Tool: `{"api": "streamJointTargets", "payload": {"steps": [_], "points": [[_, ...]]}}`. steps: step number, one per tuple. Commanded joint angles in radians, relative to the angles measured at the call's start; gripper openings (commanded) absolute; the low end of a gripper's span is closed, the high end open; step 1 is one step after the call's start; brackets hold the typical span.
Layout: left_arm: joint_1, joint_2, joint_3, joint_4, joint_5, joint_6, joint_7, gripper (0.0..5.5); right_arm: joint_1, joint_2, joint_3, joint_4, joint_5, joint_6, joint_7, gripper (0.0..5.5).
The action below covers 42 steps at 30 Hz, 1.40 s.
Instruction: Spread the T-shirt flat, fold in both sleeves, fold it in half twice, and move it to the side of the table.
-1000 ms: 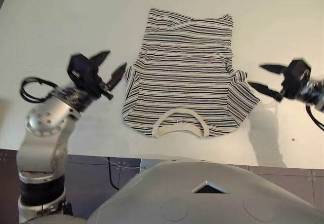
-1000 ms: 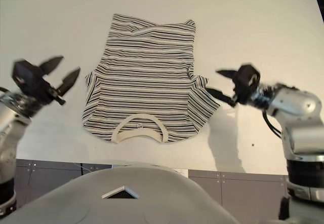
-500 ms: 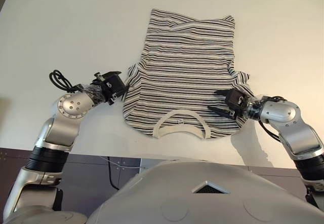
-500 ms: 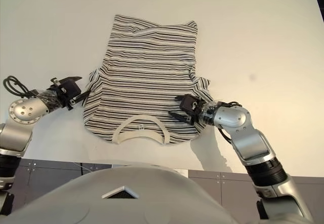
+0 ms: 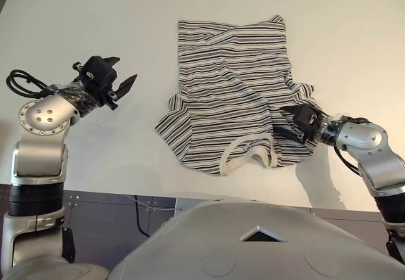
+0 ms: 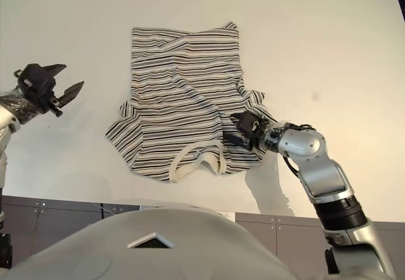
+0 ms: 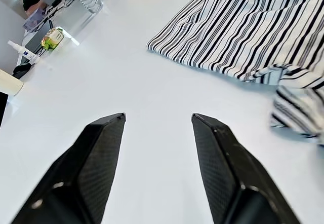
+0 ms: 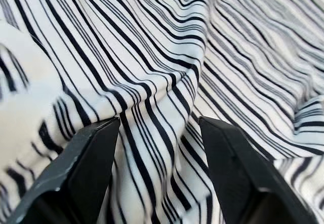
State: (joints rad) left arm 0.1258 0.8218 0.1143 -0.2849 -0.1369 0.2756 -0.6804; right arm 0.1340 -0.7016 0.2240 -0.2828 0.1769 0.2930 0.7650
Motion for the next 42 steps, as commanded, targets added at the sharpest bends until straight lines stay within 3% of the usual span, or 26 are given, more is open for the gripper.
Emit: {"api": "streamJointTargets", "payload": {"steps": [1,4,8,12,17,21,24,26,28,32,35,42], "points": [[0.028,-0.062,-0.121,-0.183,-0.059,0.089,-0.034,2.42,-0.129,0.045,-0.066,-0.004,0.041,0.043,-0.023,2.86],[0.105,-0.067,-0.291,-0.173,0.047,0.053,-0.043,2.42,-0.182,0.033,-0.081,0.048,0.024,0.032,-0.010,2.86],[0.185,0.003,-0.393,-0.047,0.231,-0.035,-0.025,2.42,-0.235,0.028,-0.063,0.179,-0.079,-0.018,-0.055,2.86],[0.272,0.106,-0.333,-0.066,0.221,-0.134,-0.088,2.42,-0.263,0.080,0.017,0.380,-0.249,-0.090,-0.170,2.86],[0.327,0.156,-0.261,-0.082,0.194,-0.190,-0.123,2.42,-0.118,0.029,0.020,0.271,-0.272,-0.025,-0.139,2.86],[0.280,0.074,-0.178,-0.182,0.100,-0.100,-0.075,2.42,-0.074,0.018,-0.096,0.053,-0.203,0.071,-0.150,2.86],[0.216,0.021,-0.094,-0.265,-0.085,0.025,-0.090,2.42,-0.241,0.075,-0.134,0.035,-0.180,0.140,-0.186,2.86],[0.161,0.001,-0.071,-0.243,-0.124,0.060,-0.083,2.42,-0.375,0.128,-0.078,0.144,-0.223,0.130,-0.206,2.86],[0.083,-0.025,-0.101,-0.169,-0.094,0.073,-0.056,2.42,-0.453,0.189,0.010,0.305,-0.288,0.075,-0.225,2.86],[-0.007,-0.084,-0.264,0.021,0.096,0.031,0.019,2.42,-0.496,0.265,0.138,0.682,-0.428,-0.087,-0.332,2.86],[0.030,-0.083,-0.332,0.081,0.204,-0.042,0.049,2.42,-0.432,0.242,0.122,0.662,-0.419,-0.125,-0.316,2.86],[-0.012,-0.116,-0.335,0.180,0.316,-0.098,0.140,2.42,-0.415,0.212,0.055,0.425,-0.399,-0.034,-0.260,2.86]]}}
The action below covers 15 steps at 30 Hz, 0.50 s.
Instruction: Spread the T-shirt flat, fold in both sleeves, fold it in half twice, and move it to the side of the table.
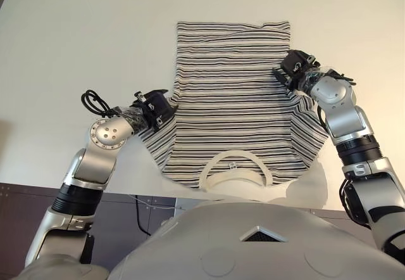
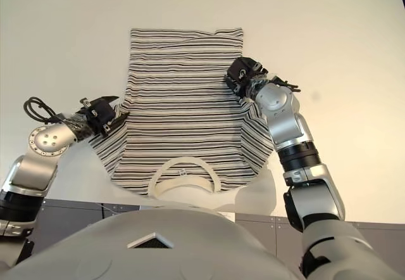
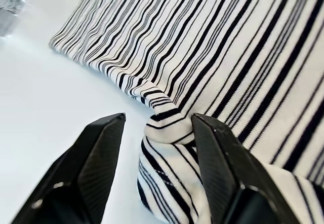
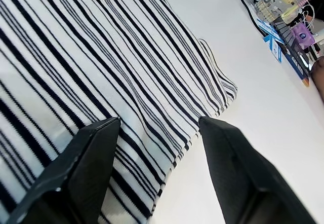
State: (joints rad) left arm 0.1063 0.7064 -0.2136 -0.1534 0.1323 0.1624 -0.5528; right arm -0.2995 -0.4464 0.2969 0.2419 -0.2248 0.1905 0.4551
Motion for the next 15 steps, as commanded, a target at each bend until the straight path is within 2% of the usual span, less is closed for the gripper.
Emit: {"api": "streamJointTargets", "payload": {"steps": [1,5,8,12,15], "points": [[0.005,-0.002,-0.004,0.052,0.050,0.011,0.017,2.42,0.021,-0.053,-0.028,-0.128,0.000,0.082,0.057,2.86],[-0.006,-0.038,0.005,0.008,0.024,0.030,0.017,2.42,-0.055,-0.007,-0.092,-0.154,0.013,0.071,-0.012,2.86],[0.009,-0.057,-0.005,-0.020,0.032,0.043,0.016,2.42,-0.085,0.033,-0.056,-0.072,0.012,0.044,0.002,2.86],[0.008,-0.076,-0.020,-0.007,0.056,0.049,0.019,2.42,-0.120,0.066,0.028,0.225,-0.056,-0.040,-0.012,2.86],[0.011,-0.088,-0.030,0.019,0.080,0.053,0.035,2.42,-0.196,0.086,0.022,0.445,-0.071,-0.104,-0.070,2.86]]}}
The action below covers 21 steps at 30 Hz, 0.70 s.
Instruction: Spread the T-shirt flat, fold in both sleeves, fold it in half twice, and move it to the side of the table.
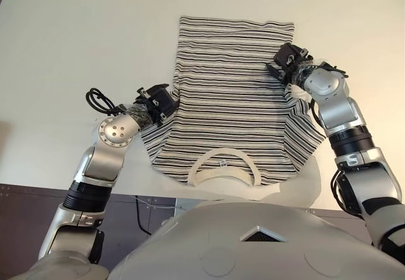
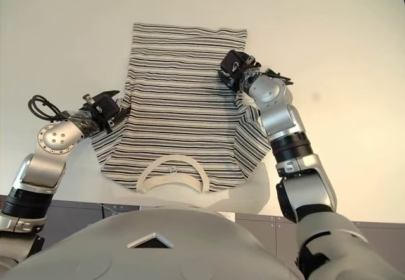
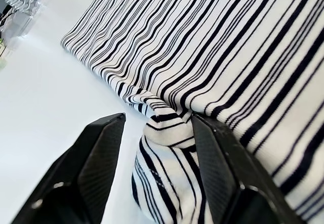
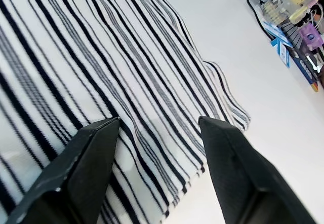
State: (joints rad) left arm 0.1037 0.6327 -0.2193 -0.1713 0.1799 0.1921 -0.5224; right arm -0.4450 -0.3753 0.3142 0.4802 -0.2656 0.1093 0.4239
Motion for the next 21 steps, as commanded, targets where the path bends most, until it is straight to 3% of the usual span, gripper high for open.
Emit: {"api": "streamJointTargets", "payload": {"steps": [1,5,12,16,19,21], "points": [[0.012,-0.018,-0.029,0.050,0.041,0.024,0.012,2.42,-0.070,0.021,0.001,0.248,-0.029,-0.040,-0.048,2.86],[-0.009,-0.038,-0.016,0.088,0.068,0.027,0.062,2.42,-0.107,0.029,-0.006,0.312,-0.021,-0.095,-0.060,2.86],[-0.045,-0.043,0.013,0.098,0.075,-0.015,0.104,2.42,-0.041,0.003,-0.041,0.176,-0.010,-0.065,-0.063,2.86],[-0.061,-0.065,0.062,0.019,0.040,0.011,0.112,2.42,0.049,0.016,-0.181,-0.170,0.161,-0.068,-0.039,2.86],[-0.046,-0.072,0.134,-0.092,0.016,0.079,0.120,2.42,0.321,-0.166,-0.207,-0.626,0.346,0.079,0.229,2.86],[0.010,-0.082,0.231,-0.187,-0.021,0.139,0.136,2.42,0.525,-0.315,-0.242,-0.743,0.353,0.099,0.347,2.86]]}}
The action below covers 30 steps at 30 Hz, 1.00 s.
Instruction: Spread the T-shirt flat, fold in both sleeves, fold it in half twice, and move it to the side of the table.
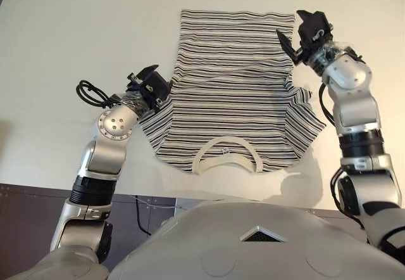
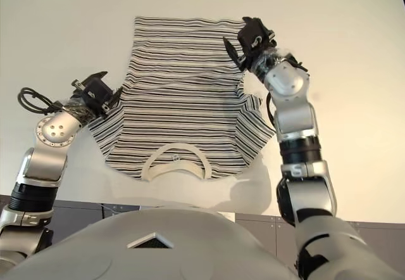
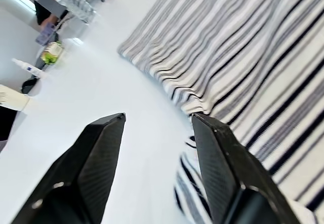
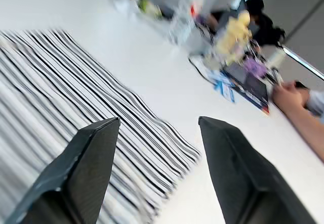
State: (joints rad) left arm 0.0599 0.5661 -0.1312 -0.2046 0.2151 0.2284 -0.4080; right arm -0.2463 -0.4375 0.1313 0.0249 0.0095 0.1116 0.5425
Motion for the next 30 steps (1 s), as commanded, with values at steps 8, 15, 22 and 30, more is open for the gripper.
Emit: {"api": "streamJointTargets", "payload": {"steps": [8,15,22,30], "points": [[0.437,0.261,0.386,-0.168,-0.048,-0.261,-0.194,2.42,0.683,-0.301,-0.011,-0.368,-0.116,0.097,0.114,2.86],[0.470,0.378,0.360,-0.034,0.120,-0.519,-0.195,2.42,0.763,-0.282,-0.144,-0.475,-0.082,0.158,0.034,2.86],[0.499,0.402,0.310,0.011,0.296,-0.649,-0.146,2.42,0.601,-0.185,-0.299,-0.612,0.283,0.250,0.099,2.86],[0.388,0.447,0.168,0.136,0.539,-0.817,-0.027,2.42,0.380,-0.097,-0.245,-0.641,0.377,0.367,-0.019,2.86]]}}
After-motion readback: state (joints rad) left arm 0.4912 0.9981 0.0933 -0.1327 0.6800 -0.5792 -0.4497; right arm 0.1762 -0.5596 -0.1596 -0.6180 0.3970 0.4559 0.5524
